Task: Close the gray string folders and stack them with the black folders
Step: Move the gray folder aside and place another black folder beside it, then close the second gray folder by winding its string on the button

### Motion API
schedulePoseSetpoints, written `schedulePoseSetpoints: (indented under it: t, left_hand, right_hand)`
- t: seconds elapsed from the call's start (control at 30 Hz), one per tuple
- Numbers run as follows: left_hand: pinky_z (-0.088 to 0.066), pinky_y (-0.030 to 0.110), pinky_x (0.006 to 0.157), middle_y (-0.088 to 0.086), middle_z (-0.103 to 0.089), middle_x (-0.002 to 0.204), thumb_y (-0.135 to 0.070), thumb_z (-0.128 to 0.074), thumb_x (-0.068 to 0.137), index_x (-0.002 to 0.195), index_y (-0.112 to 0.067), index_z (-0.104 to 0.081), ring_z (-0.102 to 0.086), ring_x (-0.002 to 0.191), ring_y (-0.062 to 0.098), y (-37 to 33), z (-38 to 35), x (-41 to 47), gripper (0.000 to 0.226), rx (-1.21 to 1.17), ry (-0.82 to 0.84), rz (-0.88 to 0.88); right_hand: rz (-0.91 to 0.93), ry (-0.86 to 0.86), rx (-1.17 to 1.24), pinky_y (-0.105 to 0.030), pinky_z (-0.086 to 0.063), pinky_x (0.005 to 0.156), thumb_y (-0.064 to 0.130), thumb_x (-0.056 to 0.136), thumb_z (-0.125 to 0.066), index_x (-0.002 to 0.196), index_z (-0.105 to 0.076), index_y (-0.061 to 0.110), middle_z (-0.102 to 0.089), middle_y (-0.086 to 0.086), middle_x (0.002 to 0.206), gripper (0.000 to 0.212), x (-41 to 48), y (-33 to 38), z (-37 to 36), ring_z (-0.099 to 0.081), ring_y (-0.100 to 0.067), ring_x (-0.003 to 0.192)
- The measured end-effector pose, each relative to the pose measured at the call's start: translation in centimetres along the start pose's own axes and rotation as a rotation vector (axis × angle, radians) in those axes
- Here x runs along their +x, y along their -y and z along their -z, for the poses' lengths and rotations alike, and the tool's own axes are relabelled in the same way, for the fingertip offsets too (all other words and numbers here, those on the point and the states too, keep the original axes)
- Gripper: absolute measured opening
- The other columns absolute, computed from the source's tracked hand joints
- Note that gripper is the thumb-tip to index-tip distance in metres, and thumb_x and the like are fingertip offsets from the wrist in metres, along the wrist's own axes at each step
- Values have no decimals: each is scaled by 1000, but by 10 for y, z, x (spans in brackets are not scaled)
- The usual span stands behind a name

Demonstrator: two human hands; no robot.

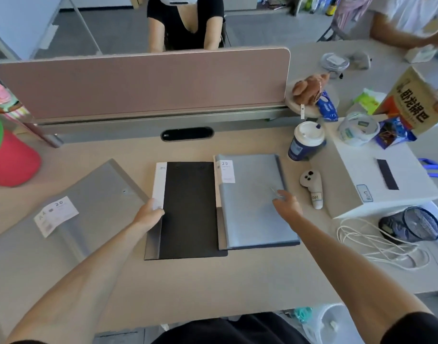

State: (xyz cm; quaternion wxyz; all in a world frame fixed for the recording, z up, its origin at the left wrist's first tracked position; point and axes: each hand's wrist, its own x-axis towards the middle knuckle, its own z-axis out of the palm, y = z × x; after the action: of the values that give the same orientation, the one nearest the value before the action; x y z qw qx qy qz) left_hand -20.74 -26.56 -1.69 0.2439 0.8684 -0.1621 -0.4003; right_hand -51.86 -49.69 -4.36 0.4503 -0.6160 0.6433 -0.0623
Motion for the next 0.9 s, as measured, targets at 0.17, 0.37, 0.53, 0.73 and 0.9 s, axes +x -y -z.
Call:
schedulePoseSetpoints:
  t: [0.17, 0.37, 0.53, 0.73, 0.9]
  left_hand:
    - [-37, 39, 102, 7, -52, 139, -24, -56, 80, 127, -19, -51, -47, 125, 28, -5, -20, 8, 47, -66, -31, 53]
    - [-22, 38, 115, 4, -30, 157, -18, -51, 96, 147, -15, -34, -28, 144, 24, -50, -74, -15, 53, -82, 25, -2]
    - [-29, 32, 108, 0, -43, 148, -17, -58, 88, 143, -18, -42, -39, 136, 20, -62, -100, -22, 57, -132, 93, -63]
    - [-39, 30, 101, -7, -58, 128, -22, -53, 93, 129, -24, -53, -53, 117, 13, -27, -83, -34, 37, -104, 89, -73]
    - [-38, 23, 84, -6, -62, 112, -27, -53, 94, 119, -21, -63, -57, 105, 14, 20, -50, -49, 27, -120, -20, -35]
  right_hand:
    - [129, 12, -174, -38, -54, 85, 19, 80, -58, 124, -61, 19, -63, -8, 119, 44, 27, -8, 11, -56, -34, 110]
    - [267, -6, -161, -38, -58, 73, 12, 78, -60, 102, -73, 13, -70, -11, 101, 28, 35, -4, 15, -66, -31, 86]
    - [236, 72, -125, -26, -44, 64, 14, 80, -58, 103, -73, 12, -66, -6, 86, 27, 41, -1, 15, -59, -23, 73]
    - [507, 2, -447, -47, -50, 90, 5, 84, -54, 123, -58, 12, -49, -13, 136, 40, 14, 9, -14, -43, -35, 125]
    - [791, 35, -461, -43, -51, 91, 4, 88, -52, 126, -55, 10, -53, -12, 132, 38, -28, 56, -72, -47, -31, 121]
